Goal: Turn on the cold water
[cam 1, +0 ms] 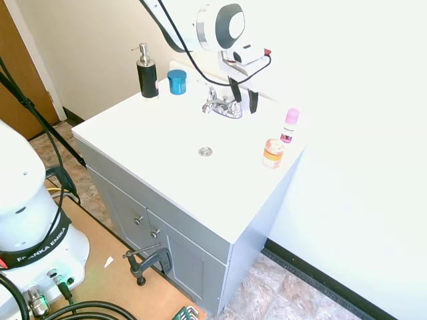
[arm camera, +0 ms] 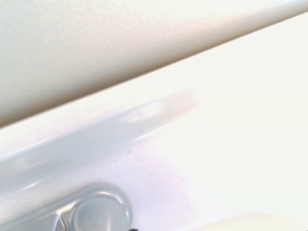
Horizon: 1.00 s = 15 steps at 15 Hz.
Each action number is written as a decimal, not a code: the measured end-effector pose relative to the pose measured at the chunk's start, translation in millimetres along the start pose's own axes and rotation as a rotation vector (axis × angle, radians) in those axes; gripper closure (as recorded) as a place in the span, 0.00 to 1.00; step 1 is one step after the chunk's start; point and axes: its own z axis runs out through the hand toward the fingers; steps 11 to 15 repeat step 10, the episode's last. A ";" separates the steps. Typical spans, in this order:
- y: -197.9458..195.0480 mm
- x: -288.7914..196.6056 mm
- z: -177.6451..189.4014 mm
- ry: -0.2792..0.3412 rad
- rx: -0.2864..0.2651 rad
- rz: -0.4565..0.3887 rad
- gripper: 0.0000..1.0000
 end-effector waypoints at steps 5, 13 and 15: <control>27.9 -8.3 -17.9 -0.043 0.003 -0.003 0.00; 55.8 -54.7 -72.3 -0.146 0.062 -0.062 0.00; 55.8 -54.7 -72.3 -0.146 0.062 -0.062 0.00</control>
